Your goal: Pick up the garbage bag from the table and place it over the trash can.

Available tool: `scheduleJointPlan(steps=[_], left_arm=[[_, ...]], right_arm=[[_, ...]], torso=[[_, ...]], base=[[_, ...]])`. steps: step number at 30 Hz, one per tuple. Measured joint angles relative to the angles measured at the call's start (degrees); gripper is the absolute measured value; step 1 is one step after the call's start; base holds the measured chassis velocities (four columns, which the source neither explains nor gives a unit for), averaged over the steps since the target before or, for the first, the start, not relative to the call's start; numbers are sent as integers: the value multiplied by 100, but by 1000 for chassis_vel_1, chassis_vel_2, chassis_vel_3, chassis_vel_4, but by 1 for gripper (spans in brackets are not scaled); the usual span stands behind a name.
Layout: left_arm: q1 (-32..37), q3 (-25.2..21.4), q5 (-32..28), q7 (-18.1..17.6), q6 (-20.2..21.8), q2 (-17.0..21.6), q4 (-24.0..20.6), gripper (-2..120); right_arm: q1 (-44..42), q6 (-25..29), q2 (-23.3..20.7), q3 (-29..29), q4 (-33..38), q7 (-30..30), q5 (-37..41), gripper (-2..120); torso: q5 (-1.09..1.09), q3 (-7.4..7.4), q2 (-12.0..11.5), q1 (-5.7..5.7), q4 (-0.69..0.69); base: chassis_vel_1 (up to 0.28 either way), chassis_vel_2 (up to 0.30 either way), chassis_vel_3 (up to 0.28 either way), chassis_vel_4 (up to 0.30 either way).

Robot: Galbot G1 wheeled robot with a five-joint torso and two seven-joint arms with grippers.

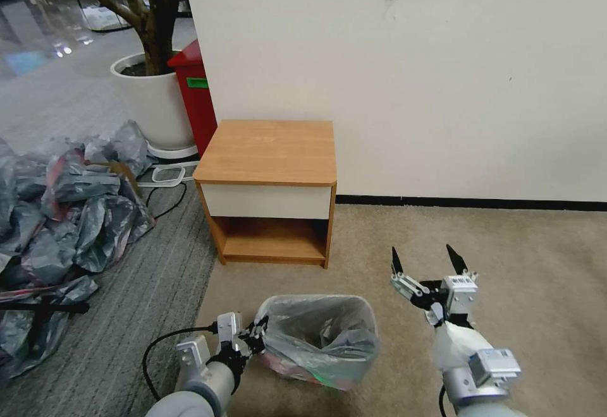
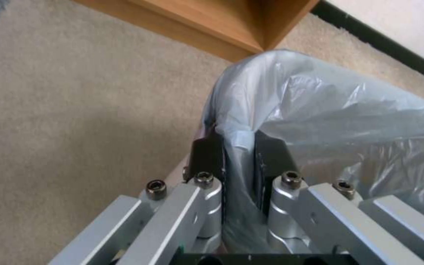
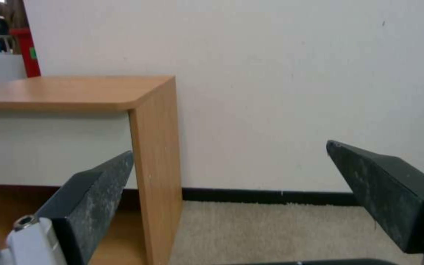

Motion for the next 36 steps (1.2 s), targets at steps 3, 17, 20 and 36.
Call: scheduleJointPlan(steps=[3, 17, 20, 36], left_arm=[[-19, -22, 26, 35, -2, 1, 73, 8], [-33, -70, 32, 68, 76, 37, -48, 55], [-33, -88, 24, 68, 88, 47, -122, 63], [153, -280, 1856, 808, -1813, -1, -537, 100]], right_arm=[[-66, 65, -34, 35, -68, -1, 8, 100], [-32, 104, -44, 2, -149, -1, 29, 100], [-24, 92, -30, -36, -139, 2, 28, 100], [-385, 525, 168, 52, -129, -186, 369, 100]], torso=[[1, 0, 0, 0, 0], [-1, 1, -1, 0, 0], [-1, 1, -1, 0, 0], [-1, 1, -1, 0, -1]], base=[[0, 0, 0, 0], [0, 0, 0, 0], [0, 0, 0, 0], [0, 0, 0, 0]])
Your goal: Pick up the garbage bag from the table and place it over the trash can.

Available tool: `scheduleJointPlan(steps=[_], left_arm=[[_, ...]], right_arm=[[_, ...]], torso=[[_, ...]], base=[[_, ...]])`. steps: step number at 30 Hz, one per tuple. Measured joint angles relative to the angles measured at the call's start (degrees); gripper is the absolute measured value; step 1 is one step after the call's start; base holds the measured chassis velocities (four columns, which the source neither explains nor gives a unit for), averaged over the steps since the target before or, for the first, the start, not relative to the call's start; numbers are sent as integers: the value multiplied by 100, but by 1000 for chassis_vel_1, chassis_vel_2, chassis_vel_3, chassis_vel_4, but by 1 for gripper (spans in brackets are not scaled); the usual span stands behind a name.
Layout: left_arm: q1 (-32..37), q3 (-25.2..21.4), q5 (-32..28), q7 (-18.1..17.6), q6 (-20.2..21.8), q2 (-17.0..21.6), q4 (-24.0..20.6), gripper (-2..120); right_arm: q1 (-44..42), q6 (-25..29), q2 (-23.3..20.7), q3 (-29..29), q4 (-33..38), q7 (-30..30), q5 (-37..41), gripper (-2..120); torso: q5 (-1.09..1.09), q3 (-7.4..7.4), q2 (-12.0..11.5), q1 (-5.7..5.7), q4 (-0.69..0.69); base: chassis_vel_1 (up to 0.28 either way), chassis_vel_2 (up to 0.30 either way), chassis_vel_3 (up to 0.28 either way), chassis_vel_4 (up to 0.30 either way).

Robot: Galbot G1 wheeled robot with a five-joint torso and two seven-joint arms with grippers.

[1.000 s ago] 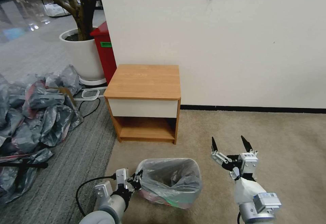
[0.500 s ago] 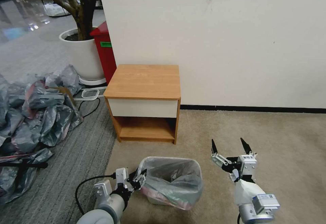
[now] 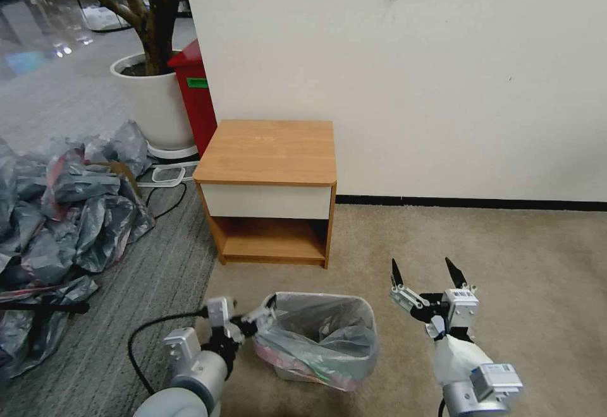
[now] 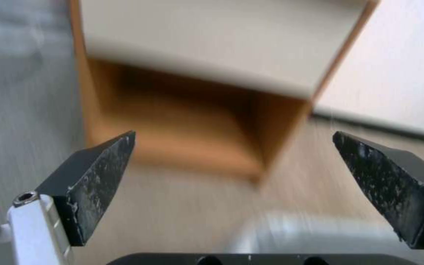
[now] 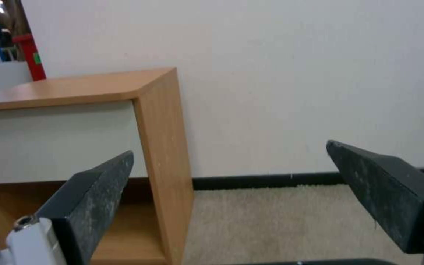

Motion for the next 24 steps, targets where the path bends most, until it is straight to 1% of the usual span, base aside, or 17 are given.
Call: scheduleJointPlan(steps=[1, 2, 3, 4, 5, 6, 8, 10, 14, 24], left_arm=[[60, -130, 325, 228, -417, -2, -33, 100], [88, -214, 459, 313, -630, -2, -59, 100], [88, -214, 459, 313, -630, -2, -59, 100], [183, -435, 704, 460, -1045, -3, -114, 100], [279, -604, 803, 561, -1239, -18, -157, 100], [279, -604, 803, 561, -1239, -18, -157, 100], [563, -992, 963, 746, -1577, -102, -247, 100], [838, -1179, 1091, 809, -1799, -177, -288, 100], [1039, -1251, 1169, 820, -1863, -205, -343, 100], [1041, -1241, 1158, 817, -1839, -206, -347, 100]], right_arm=[[-129, 193, 51, 40, -32, -46, 37, 100], [-200, 324, 82, 57, -51, -63, 62, 100], [-200, 324, 82, 57, -51, -63, 62, 100], [-334, 561, 143, 77, -73, -80, 133, 100], [-408, 674, 171, 84, -77, -93, 177, 100], [-408, 674, 171, 84, -77, -93, 177, 100], [-520, 902, 225, 123, -93, -161, 220, 100], [-557, 1034, 256, 174, -110, -214, 224, 100], [-555, 1066, 265, 210, -115, -176, 165, 100], [-544, 1051, 263, 212, -115, -150, 138, 100]], torso=[[-2, 0, 0, 0, 0], [-1, 0, 0, 0, 0], [-1, 0, 0, 0, 0], [-1, 0, 0, 0, 0], [-1, 0, 0, 0, 0], [-1, 0, 0, 0, 0], [-1, 0, 0, 0, 0], [-2, 0, 0, 0, 1], [-1, 0, 0, 0, 1], [-1, 0, 0, 0, 0]], base=[[0, 0, 0, 0], [0, 0, 0, 0], [0, 0, 0, 0], [0, 0, 0, 0], [0, 0, 0, 0], [0, 0, 0, 0], [0, 0, 0, 0], [0, 0, 0, 0], [0, 0, 0, 0], [0, 0, 0, 0]])
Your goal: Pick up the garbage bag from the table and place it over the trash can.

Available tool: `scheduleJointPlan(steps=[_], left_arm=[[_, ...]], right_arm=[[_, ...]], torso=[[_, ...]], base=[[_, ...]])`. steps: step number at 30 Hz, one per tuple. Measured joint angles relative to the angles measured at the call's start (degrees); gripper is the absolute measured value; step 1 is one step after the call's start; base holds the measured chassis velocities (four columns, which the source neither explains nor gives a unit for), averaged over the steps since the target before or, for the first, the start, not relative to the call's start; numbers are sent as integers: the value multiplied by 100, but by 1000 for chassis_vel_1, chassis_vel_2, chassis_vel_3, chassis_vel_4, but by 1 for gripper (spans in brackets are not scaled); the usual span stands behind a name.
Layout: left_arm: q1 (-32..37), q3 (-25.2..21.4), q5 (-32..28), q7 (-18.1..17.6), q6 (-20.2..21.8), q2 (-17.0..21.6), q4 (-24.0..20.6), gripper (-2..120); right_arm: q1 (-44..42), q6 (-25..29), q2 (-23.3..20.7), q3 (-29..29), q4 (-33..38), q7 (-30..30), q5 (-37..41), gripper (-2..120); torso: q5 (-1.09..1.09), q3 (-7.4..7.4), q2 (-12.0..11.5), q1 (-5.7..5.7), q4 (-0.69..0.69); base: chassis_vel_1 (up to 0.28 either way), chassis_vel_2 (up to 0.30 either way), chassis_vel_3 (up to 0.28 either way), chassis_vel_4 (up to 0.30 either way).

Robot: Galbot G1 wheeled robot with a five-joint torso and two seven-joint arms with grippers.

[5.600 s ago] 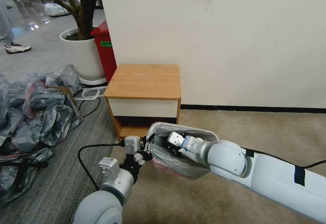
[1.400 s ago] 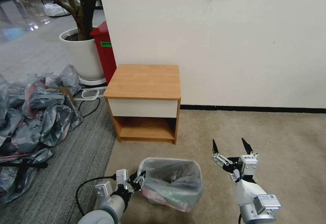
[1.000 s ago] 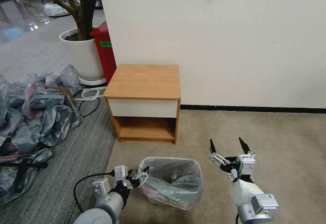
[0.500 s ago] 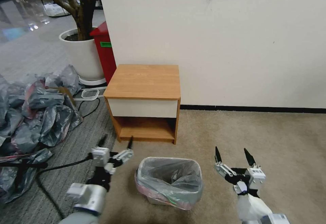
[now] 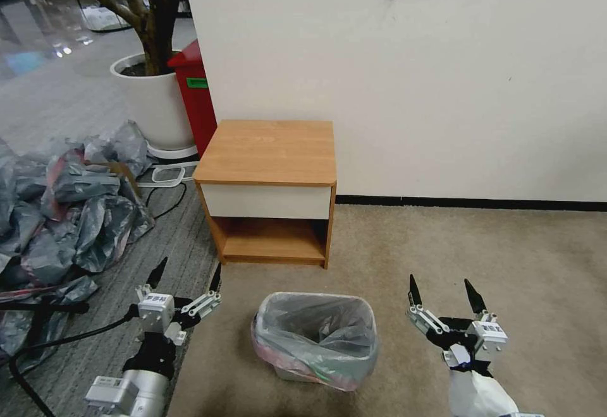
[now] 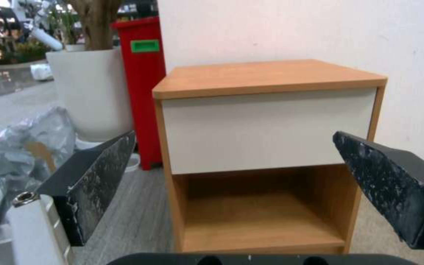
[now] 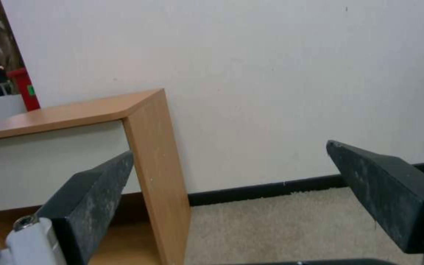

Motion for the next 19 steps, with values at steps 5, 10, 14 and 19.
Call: scheduleJointPlan(steps=[5, 10, 14, 19], left_arm=[[-7, 7, -12, -10, 16, 0, 0, 100], [-10, 11, -20, -16, 25, 2, 1, 100], [-12, 13, -24, -22, 31, 3, 2, 100], [-14, 15, -29, -26, 37, 3, 4, 100]], right_arm=[[3, -9, -1, -1, 0, 3, -3, 100], [5, -14, -2, -2, 0, 4, -5, 100], [7, -17, -3, -4, 0, 6, -6, 100], [7, -20, -4, -4, 0, 8, -7, 100]], torso=[[0, 0, 0, 0, 0], [0, 0, 0, 0, 0], [0, 0, 0, 0, 0], [0, 0, 0, 0, 0]], base=[[0, 0, 0, 0], [0, 0, 0, 0], [0, 0, 0, 0], [0, 0, 0, 0]])
